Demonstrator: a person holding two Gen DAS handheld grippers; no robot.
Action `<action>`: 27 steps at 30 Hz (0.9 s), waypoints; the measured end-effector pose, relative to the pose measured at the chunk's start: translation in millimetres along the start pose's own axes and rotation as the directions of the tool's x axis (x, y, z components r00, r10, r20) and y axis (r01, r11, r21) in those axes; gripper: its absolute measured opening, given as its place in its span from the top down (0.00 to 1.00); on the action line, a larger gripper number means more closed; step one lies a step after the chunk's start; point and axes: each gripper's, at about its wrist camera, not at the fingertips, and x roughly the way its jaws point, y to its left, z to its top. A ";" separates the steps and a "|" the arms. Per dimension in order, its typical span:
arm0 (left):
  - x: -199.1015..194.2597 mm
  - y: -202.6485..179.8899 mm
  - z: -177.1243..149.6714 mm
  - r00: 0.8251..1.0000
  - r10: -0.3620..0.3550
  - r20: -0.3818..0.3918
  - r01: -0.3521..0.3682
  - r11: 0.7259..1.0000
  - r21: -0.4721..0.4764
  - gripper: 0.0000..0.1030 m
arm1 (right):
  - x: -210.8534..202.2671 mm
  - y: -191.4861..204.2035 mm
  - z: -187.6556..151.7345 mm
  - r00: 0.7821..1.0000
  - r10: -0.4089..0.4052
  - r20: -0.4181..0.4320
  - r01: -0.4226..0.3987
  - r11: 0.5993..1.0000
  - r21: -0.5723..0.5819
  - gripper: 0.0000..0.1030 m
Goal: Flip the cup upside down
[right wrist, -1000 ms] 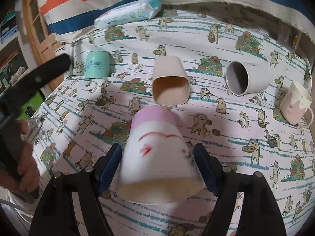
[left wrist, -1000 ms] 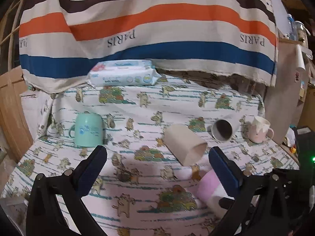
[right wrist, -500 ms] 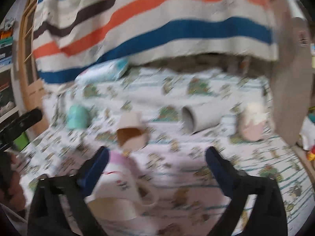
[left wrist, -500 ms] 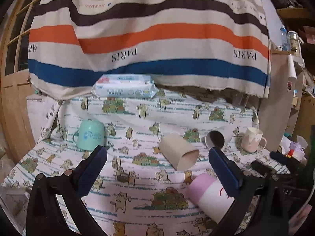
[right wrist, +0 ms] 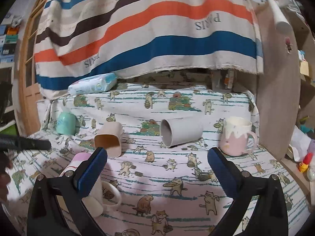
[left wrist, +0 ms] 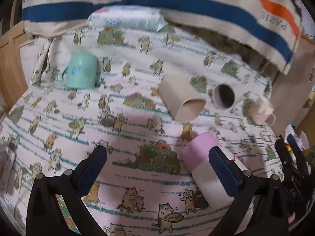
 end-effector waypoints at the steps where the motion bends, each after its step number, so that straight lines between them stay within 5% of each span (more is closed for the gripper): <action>1: 2.9 -0.8 0.1 1.000 -0.013 -0.016 0.013 1.000 -0.015 0.00 | 2.5 2.3 -0.1 1.000 -0.014 -0.010 0.014 1.000 -0.010 0.00; 8: 25.2 -15.4 8.3 0.987 -0.080 -0.139 0.062 0.990 -0.130 0.00 | -3.4 0.4 -2.4 0.999 -0.041 0.006 0.041 0.999 -0.001 0.00; 15: 51.4 -13.8 14.5 0.934 -0.224 -0.280 0.120 0.931 -0.344 0.01 | -6.0 0.8 -2.7 0.999 -0.047 0.010 0.047 0.999 -0.006 0.00; 19: 54.6 -25.7 17.4 0.943 -0.195 -0.269 0.099 0.937 -0.334 0.03 | -5.8 0.6 -3.0 0.999 -0.051 0.009 0.051 0.999 -0.007 0.00; 23: 68.0 -26.3 14.3 0.941 -0.192 -0.280 0.065 0.911 -0.406 0.22 | -6.2 -0.9 -3.0 0.998 -0.058 0.006 0.058 0.998 -0.001 0.00; 27: 86.6 -36.1 12.3 0.915 -0.213 -0.343 0.061 0.912 -0.405 0.22 | -5.6 -1.7 -2.8 0.998 -0.060 0.006 0.060 0.998 -0.001 0.00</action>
